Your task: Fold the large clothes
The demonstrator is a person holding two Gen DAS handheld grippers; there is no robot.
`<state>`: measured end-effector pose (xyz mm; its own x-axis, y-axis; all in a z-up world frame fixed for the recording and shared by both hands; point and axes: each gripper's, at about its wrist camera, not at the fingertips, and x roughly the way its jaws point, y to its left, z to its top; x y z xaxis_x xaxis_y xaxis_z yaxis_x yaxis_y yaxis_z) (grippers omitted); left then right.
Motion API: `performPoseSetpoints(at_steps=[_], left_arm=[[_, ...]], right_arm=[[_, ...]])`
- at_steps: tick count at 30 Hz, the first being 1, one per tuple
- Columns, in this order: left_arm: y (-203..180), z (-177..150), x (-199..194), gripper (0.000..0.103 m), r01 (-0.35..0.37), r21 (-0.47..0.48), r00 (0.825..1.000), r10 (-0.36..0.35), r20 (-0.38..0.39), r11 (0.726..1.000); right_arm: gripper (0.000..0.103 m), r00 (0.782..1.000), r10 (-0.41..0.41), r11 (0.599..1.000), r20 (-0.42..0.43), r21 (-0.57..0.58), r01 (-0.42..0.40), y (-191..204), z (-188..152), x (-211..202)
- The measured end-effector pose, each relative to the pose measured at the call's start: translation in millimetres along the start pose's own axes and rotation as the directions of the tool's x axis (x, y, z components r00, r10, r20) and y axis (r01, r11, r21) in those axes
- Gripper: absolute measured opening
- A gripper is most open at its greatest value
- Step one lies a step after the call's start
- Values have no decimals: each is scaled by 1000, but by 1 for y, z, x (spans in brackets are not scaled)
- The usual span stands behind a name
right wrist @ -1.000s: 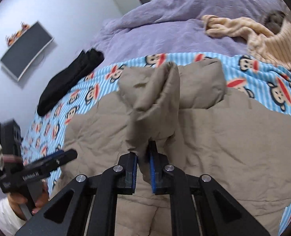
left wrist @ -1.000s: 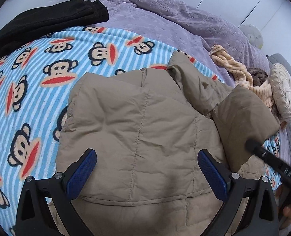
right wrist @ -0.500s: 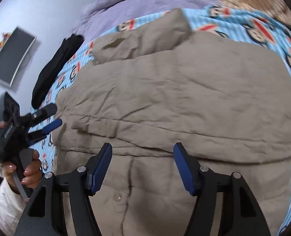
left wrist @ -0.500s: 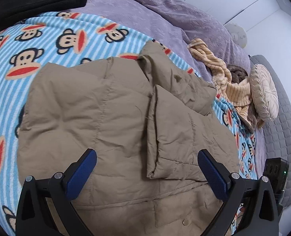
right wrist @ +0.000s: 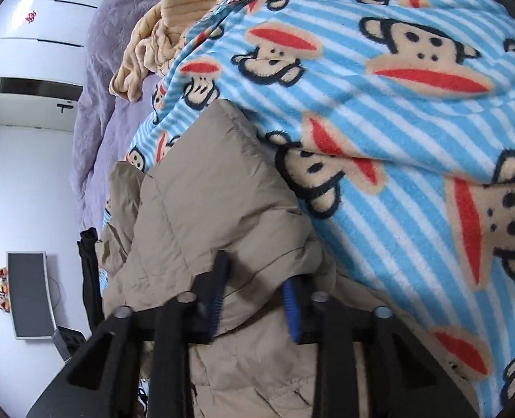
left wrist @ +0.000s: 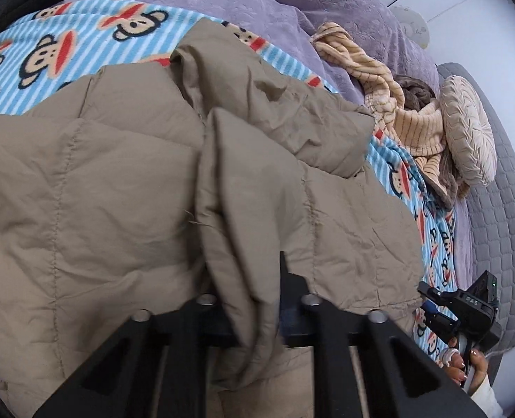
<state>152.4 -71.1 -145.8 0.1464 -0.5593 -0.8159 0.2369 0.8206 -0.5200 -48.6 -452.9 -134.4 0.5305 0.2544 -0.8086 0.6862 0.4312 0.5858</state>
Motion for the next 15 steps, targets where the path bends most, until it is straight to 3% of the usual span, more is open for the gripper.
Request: performPoseSetpoints(at_steps=[4,7,10,15], left_arm=[[4,-16,-26,13,-37,17,997,36,72,999],[15,-30,-29,13,-88,14,995,87,58,996],[25,-34,-20,13,-103,-3,994,103,46,995],[18,-37,-13,14,-186,57,980,181,77,981]], right_arm=[[10,1000,6,991,-4,-133,-7,16,0,-2],[10,999,-30,976,-15,-216,27,31,-1,6],[10,996,-84,968,-35,-240,73,28,-2,23],[10,994,-102,968,-42,-234,89,16,-3,35]])
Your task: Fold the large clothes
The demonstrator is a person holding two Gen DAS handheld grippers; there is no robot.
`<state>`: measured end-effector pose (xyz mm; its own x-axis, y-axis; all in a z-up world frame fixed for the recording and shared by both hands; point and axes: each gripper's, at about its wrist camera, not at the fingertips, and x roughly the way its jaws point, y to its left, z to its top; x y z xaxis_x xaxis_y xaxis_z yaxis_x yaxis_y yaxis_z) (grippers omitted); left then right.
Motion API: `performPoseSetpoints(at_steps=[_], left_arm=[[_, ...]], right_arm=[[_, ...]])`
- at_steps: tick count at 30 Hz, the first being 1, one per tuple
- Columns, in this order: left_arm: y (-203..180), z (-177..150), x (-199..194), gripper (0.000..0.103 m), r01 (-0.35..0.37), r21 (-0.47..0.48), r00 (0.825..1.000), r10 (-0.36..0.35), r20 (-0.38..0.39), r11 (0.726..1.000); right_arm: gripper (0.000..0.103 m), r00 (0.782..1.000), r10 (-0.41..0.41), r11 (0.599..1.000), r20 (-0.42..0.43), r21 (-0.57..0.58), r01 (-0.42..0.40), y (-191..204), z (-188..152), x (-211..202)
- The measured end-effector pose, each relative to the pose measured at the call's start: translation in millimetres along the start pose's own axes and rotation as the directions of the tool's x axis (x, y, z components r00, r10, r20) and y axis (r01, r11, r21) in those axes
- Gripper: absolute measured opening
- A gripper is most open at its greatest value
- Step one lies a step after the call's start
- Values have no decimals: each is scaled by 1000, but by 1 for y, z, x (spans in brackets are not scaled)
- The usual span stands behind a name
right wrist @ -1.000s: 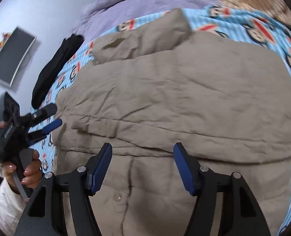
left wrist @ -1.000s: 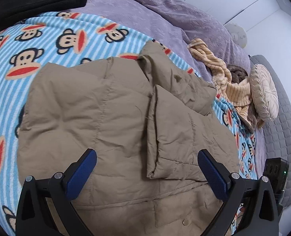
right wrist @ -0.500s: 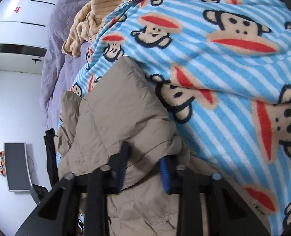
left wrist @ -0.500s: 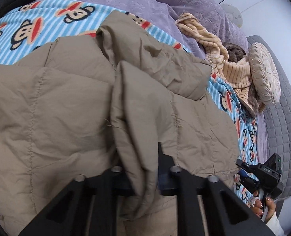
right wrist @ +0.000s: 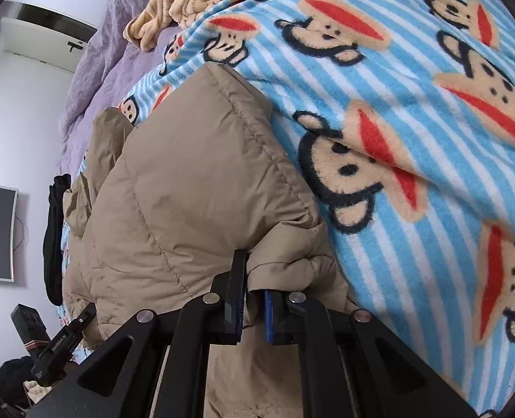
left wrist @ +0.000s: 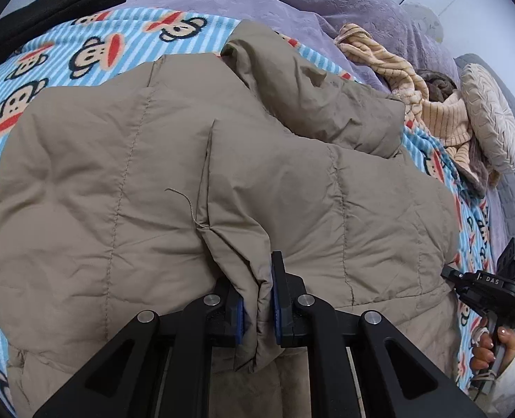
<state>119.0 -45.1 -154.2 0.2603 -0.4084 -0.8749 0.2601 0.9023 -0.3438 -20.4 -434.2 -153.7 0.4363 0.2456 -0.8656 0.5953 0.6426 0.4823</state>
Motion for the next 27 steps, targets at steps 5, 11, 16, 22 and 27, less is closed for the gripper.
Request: performPoseSetpoints(at_steps=[5,11,16,22,27], left_arm=[[-2,-1,-18,33,-130,26,991,129,40,991],[19,1,-54,34,-199,18,975,196,102,980],[13,9,-78,34,-115,46,985,107,137,992],[-25,6,-49,34,-113,162,990,98,100,980],[-7,3,-5,34,-162,89,986,158,45,983]], right_arm=[[12,999,-36,998,-12,-46,36,9,-3,-13],[53,997,-79,989,15,-128,80,20,-26,-49],[26,984,-126,972,130,-180,148,23,-20,-72],[19,988,-106,962,111,-241,130,40,2,-48],[18,985,-159,946,68,-275,172,40,3,-8]])
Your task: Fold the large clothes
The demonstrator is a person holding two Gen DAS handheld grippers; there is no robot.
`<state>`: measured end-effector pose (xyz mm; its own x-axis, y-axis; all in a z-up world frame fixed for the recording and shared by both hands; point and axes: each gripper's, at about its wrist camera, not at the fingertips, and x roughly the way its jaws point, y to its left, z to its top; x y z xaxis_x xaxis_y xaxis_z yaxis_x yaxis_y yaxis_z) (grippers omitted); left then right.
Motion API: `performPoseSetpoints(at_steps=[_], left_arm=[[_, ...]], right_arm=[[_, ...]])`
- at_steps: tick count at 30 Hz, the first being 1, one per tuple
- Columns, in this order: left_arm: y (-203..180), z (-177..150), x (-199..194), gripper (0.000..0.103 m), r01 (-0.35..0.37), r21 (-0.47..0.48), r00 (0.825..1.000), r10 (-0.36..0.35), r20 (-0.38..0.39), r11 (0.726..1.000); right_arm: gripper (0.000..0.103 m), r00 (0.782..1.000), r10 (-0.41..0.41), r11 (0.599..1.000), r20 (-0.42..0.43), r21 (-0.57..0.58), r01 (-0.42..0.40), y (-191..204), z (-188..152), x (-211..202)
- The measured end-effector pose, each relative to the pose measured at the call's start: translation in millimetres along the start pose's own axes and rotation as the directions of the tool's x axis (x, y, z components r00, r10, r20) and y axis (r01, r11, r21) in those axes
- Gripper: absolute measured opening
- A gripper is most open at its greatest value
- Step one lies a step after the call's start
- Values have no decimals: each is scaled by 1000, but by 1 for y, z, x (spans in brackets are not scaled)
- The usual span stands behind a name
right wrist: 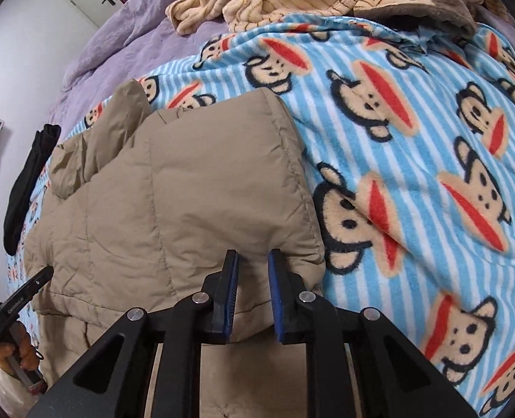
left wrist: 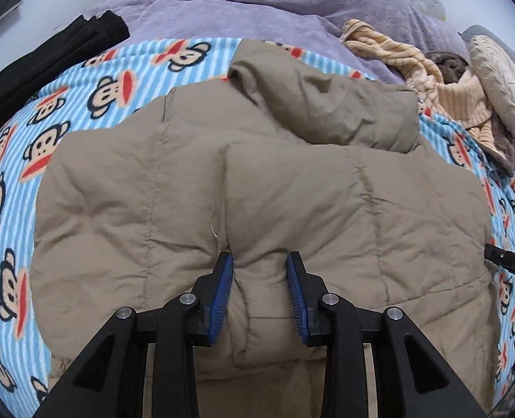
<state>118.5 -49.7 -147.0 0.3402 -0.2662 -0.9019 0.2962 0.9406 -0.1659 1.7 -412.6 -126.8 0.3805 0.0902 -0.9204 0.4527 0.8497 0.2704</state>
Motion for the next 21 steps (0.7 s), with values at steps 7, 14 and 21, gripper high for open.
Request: performPoseSetpoints(at_steps=[7,14,21], left_arm=[[-1,-1,13,34,-3,3,1000,3,3,1000],[1,-5,-9,34,-57,-9,998,57,0,998],[7,-27,-41,34,-77,-46,997,76,-31,996]], right_arm=[[16,1000,-15,999,8,30,14,-6,2,20],[19,1000,-2,998,12,59,1,-8,-4,-1],[22,999,36,988,2,148,-36,-23,-33,-35]])
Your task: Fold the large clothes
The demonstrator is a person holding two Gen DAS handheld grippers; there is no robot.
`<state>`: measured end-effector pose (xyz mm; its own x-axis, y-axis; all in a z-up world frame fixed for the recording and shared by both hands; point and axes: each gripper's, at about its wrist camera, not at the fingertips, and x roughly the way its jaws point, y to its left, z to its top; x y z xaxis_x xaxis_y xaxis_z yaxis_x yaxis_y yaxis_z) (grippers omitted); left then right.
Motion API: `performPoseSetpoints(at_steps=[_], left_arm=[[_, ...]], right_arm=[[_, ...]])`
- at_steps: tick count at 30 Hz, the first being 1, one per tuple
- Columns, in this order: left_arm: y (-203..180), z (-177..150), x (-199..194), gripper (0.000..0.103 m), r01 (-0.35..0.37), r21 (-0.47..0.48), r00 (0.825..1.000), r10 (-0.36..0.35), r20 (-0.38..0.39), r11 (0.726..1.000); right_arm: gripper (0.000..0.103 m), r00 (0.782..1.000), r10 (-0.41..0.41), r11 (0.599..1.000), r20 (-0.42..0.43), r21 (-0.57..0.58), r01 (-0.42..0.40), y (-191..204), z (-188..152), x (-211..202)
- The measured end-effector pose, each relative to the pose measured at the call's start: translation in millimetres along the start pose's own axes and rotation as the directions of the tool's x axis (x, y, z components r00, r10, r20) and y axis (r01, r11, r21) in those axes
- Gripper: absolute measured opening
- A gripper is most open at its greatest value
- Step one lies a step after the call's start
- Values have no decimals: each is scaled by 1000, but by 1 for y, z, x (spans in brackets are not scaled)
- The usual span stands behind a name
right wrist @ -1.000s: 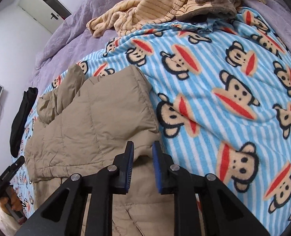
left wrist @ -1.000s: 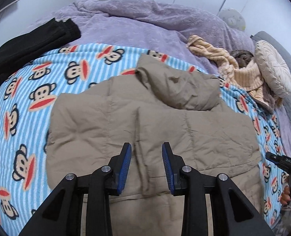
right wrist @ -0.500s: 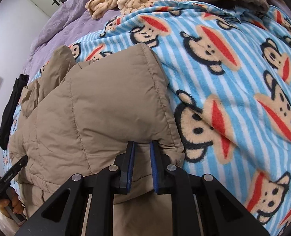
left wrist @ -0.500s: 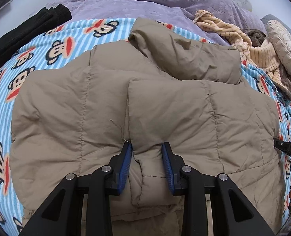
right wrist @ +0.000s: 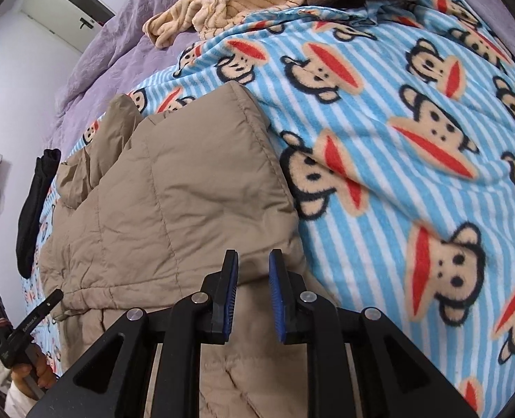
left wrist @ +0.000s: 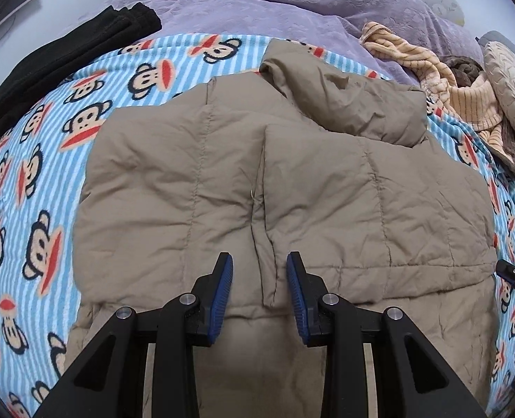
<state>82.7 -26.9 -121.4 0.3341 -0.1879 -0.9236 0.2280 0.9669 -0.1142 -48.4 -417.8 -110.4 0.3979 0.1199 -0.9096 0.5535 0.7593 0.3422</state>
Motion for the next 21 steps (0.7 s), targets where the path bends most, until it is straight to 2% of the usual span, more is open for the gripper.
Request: performPoseSetpoints(at_steps=[8,10,11,12,13,14,18,21], left_arm=[[0,-36,-34,34,-8,-33,999,7,-39,999],[2,-44,-40,34,-12,-49,999,10,-52,999],[2,-49,-44,37,-17,-57,998,13,-59,998],[3,-54,-47,65,-19,-64,998,15,-67,998],[4,-58,-52,82,-25,-75,997,19,-71,997],[5,-64,-58,94,-30,-90,998,25,-59,996],[1,-79,-72,94,-37,-90,997,31,-76,995],[-1,-90,-79,94,-51,-93,995,42,-95,994]], right_arm=[[27,995,10,1000,-96,26,-7,-8,-51,-22],[32,993,16,999,-118,30,-13,-7,-62,-27],[37,992,19,999,-126,30,-15,-7,-67,-30],[42,991,21,999,-132,28,-17,-6,-71,-33],[43,990,23,1000,-138,24,-19,-6,-74,-36],[43,989,24,1000,-145,19,-21,-4,-78,-38],[44,985,31,999,-169,19,-28,-4,-87,-46],[50,981,43,999,-189,15,-40,-1,-93,-52]])
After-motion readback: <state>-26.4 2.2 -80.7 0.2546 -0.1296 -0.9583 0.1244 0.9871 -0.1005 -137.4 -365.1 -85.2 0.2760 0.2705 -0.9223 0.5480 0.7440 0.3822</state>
